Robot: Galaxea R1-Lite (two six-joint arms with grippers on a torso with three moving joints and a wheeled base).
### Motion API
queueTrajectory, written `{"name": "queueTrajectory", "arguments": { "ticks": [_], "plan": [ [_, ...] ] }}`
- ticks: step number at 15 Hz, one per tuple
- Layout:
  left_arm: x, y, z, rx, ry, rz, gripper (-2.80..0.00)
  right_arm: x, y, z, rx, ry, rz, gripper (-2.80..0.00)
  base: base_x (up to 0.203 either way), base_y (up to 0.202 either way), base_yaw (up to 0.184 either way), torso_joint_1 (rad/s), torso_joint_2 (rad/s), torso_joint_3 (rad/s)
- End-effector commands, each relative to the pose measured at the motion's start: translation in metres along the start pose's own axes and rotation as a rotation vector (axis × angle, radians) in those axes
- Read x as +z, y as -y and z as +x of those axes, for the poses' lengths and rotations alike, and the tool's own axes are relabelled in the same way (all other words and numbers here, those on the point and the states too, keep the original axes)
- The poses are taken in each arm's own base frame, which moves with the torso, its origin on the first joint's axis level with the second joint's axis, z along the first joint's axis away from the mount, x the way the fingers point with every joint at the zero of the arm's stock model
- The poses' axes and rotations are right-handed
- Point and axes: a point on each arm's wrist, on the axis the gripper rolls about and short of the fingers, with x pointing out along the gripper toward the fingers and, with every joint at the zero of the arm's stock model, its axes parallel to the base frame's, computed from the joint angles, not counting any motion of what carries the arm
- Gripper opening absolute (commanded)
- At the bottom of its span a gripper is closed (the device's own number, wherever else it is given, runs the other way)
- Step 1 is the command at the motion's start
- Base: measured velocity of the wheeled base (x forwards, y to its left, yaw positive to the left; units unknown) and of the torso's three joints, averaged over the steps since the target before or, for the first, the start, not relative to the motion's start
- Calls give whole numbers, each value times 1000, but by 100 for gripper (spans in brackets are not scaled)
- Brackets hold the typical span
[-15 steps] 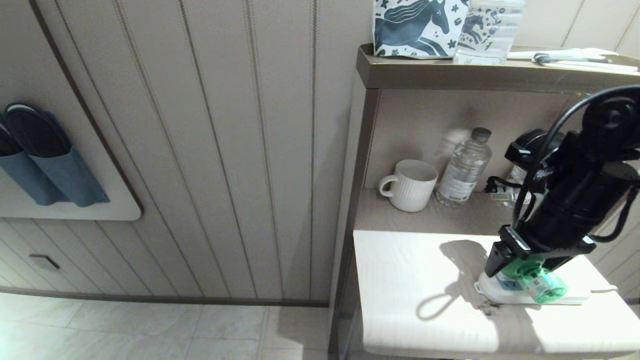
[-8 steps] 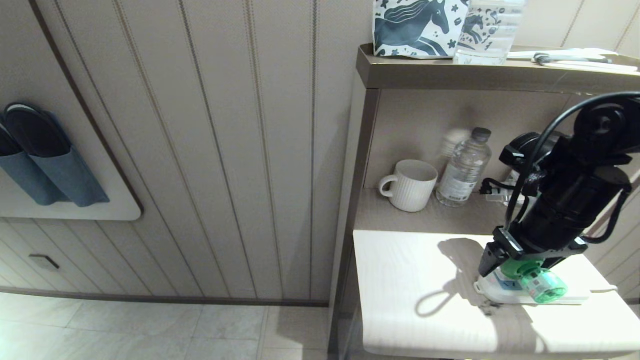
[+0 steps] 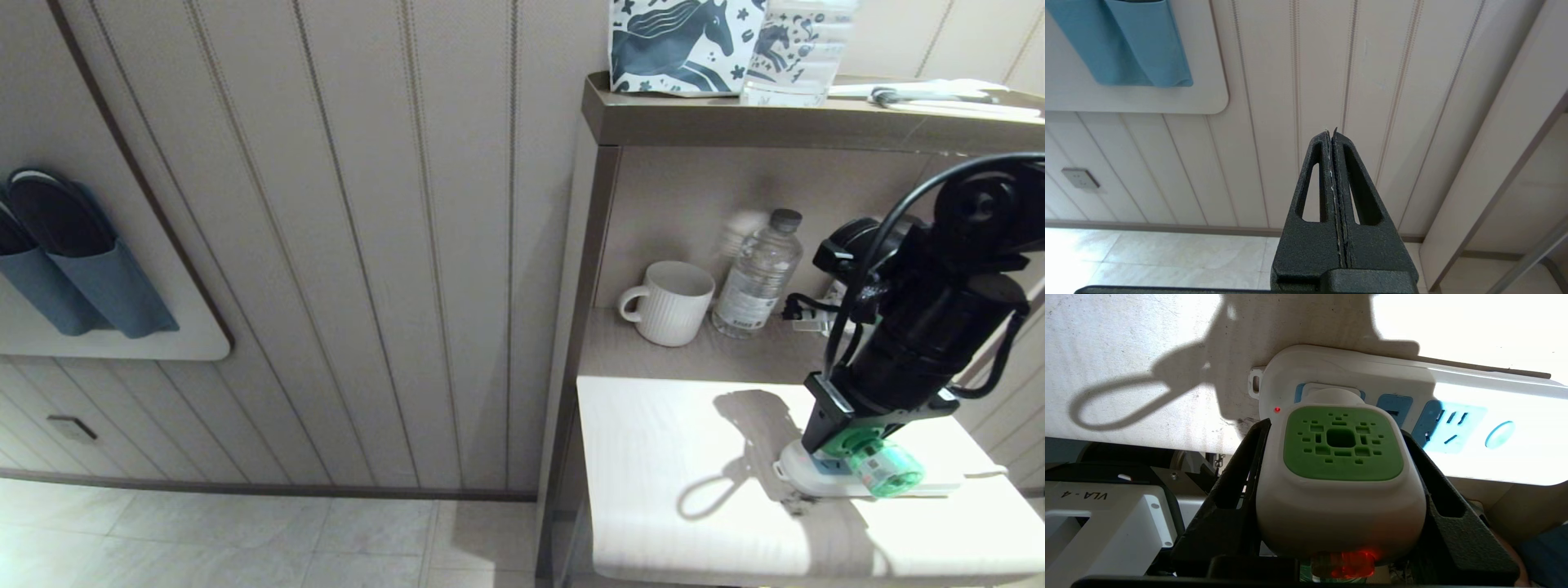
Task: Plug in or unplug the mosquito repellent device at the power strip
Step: Hold the socket with your left hand and unplug it with your right hand
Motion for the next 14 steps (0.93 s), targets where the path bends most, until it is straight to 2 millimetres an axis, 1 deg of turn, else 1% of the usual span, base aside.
{"name": "queueTrajectory", "arguments": {
  "ticks": [1, 4, 7, 11, 13, 14],
  "plan": [
    [0, 0, 0, 0, 2, 0, -280, -1, -1, 2, 4, -14, -4, -280, 0, 0, 0, 0, 0, 0],
    [0, 0, 0, 0, 2, 0, -280, -1, -8, 2, 13, -14, -24, -280, 0, 0, 0, 0, 0, 0],
    [0, 0, 0, 0, 2, 2, -280, -1, -25, -2, 30, 2, -40, -280, 0, 0, 0, 0, 0, 0],
    [0, 0, 0, -2, 2, 2, -280, -2, -61, -10, 58, 40, -83, -280, 0, 0, 0, 0, 0, 0],
    [0, 0, 0, -2, 2, 2, -280, 0, -79, -11, 72, 49, -91, -280, 0, 0, 0, 0, 0, 0],
    [0, 0, 0, -2, 2, 2, -280, 0, -92, -11, 81, 51, -109, -280, 0, 0, 0, 0, 0, 0]
  ]
}}
